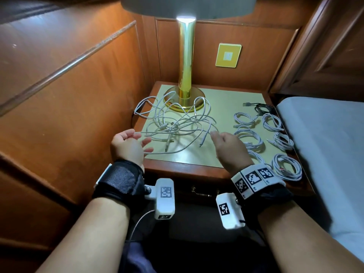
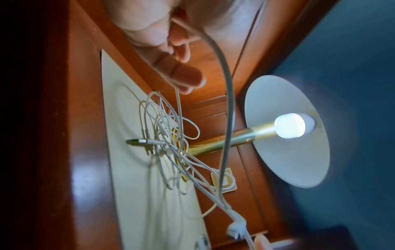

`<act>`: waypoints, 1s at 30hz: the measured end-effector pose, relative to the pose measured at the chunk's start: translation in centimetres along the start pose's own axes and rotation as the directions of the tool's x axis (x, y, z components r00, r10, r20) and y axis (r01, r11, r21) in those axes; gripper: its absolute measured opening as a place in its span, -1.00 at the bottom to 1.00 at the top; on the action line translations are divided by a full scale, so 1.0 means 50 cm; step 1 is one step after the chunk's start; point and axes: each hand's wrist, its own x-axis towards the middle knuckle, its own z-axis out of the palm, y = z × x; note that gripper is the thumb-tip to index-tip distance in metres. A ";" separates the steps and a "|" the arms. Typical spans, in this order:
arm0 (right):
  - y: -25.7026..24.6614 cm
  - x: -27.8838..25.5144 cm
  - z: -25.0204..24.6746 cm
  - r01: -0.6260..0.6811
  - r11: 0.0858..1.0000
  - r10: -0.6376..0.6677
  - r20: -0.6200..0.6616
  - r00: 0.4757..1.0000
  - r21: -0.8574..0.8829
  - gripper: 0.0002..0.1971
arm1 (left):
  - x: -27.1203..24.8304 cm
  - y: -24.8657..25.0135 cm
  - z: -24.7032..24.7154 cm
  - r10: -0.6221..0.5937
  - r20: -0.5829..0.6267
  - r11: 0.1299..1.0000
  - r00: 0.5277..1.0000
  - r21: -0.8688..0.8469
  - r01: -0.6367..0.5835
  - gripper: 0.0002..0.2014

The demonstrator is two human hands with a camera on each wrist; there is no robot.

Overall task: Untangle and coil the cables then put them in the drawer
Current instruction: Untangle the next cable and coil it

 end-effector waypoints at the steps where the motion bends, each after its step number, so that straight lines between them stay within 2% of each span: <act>1: 0.002 -0.002 0.003 0.008 0.998 -0.004 0.052 0.999 -0.061 -0.54 | 0.001 -0.005 0.000 0.027 0.031 0.996 0.999 0.086 -0.030 -0.60; 4: 0.006 -0.007 0.015 0.027 0.977 0.008 0.167 0.986 -0.211 -0.67 | 0.001 -0.013 0.002 0.129 0.115 0.953 0.985 0.261 -0.155 -0.65; 6: 0.008 -0.008 0.023 0.040 0.967 0.010 0.193 0.981 -0.252 -0.76 | -0.004 -0.010 0.003 0.224 0.169 0.917 0.960 0.296 -0.266 -0.65; 8: 0.008 -0.013 0.029 0.046 0.961 0.008 0.194 0.981 -0.274 -0.80 | -0.012 -0.006 0.005 0.309 0.231 0.886 0.922 0.282 -0.368 -0.65; 11: 0.011 -0.009 0.035 0.066 0.960 -0.035 0.120 0.992 -0.272 -0.95 | -0.027 0.000 0.009 0.389 0.314 0.872 0.866 0.179 -0.456 -0.71; 15: 0.007 -0.001 0.036 0.160 0.979 -0.149 0.093 0.984 -0.126 -0.70 | -0.059 0.021 0.006 0.416 0.433 0.888 0.800 -0.004 -0.460 -0.78; 18: -0.006 -0.009 0.043 0.271 0.960 -0.258 0.154 0.954 -0.073 -0.40 | -0.088 0.033 0.003 0.407 0.541 0.893 0.736 -0.064 -0.446 -0.75; 20: -0.015 -0.014 0.050 0.336 0.941 -0.325 0.158 0.932 -0.047 -0.28 | -0.105 0.036 0.001 0.398 0.610 0.893 0.685 -0.089 -0.440 -0.69; 22: -0.020 -0.014 0.055 0.361 0.932 -0.354 0.146 0.924 -0.022 -0.30 | -0.119 0.038 -0.001 0.385 0.664 0.895 0.641 -0.098 -0.436 -0.63; 24: -0.024 -0.012 0.057 0.344 0.938 -0.334 0.160 0.929 -0.038 -0.51 | -0.128 0.040 -0.004 0.365 0.711 0.901 0.601 -0.107 -0.421 -0.60; 26: -0.024 -0.007 0.057 0.290 0.954 -0.274 0.166 0.947 -0.080 -0.74 | -0.133 0.043 -0.007 0.339 0.735 0.916 0.588 -0.116 -0.383 -0.60; 27: -0.022 -0.005 0.058 0.261 0.960 -0.243 0.161 0.956 -0.102 -0.77 | -0.133 0.044 -0.009 0.329 0.734 0.924 0.595 -0.120 -0.362 -0.60; 30: -0.018 0.002 0.054 0.175 0.977 -0.160 0.129 0.979 -0.118 -0.80 | -0.122 0.047 -0.018 0.332 0.668 0.934 0.666 -0.137 -0.329 -0.65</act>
